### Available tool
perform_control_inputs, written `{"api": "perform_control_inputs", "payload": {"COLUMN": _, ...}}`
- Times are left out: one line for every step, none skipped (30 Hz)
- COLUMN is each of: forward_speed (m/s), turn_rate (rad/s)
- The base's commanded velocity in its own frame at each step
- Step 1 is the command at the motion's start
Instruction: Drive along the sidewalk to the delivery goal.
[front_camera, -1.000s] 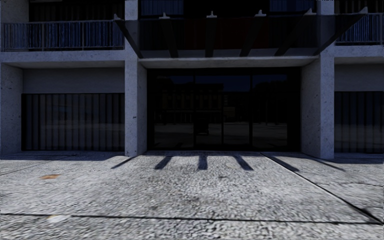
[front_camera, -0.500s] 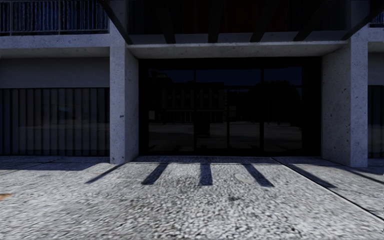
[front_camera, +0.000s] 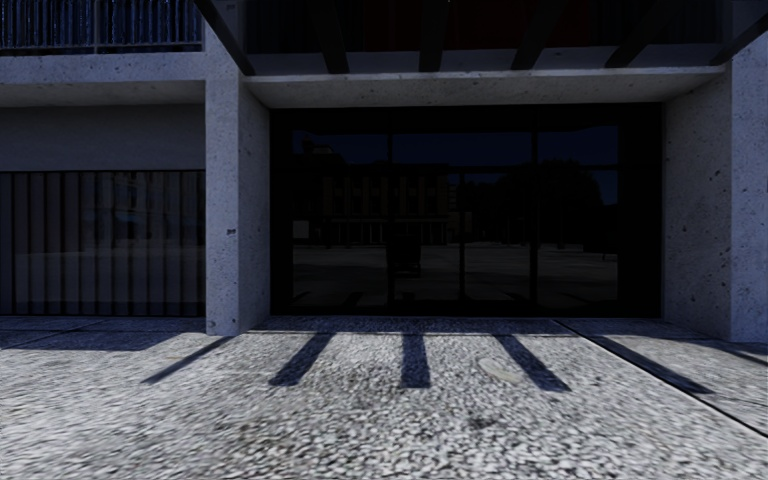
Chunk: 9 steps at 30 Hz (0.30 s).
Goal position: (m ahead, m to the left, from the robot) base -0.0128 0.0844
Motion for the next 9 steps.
{"api": "perform_control_inputs", "payload": {"forward_speed": 0.0, "turn_rate": 0.0}}
{"api": "perform_control_inputs", "payload": {"forward_speed": 0.0, "turn_rate": 0.0}}
{"api": "perform_control_inputs", "payload": {"forward_speed": 0.0, "turn_rate": 0.0}}
{"api": "perform_control_inputs", "payload": {"forward_speed": 0.0, "turn_rate": 0.0}}
{"api": "perform_control_inputs", "payload": {"forward_speed": 0.0, "turn_rate": 0.0}}
{"api": "perform_control_inputs", "payload": {"forward_speed": 0.0, "turn_rate": 0.0}}
{"api": "perform_control_inputs", "payload": {"forward_speed": 0.0, "turn_rate": 0.0}}
{"api": "perform_control_inputs", "payload": {"forward_speed": 0.0, "turn_rate": 0.0}}
{"api": "perform_control_inputs", "payload": {"forward_speed": 0.0, "turn_rate": 0.0}}
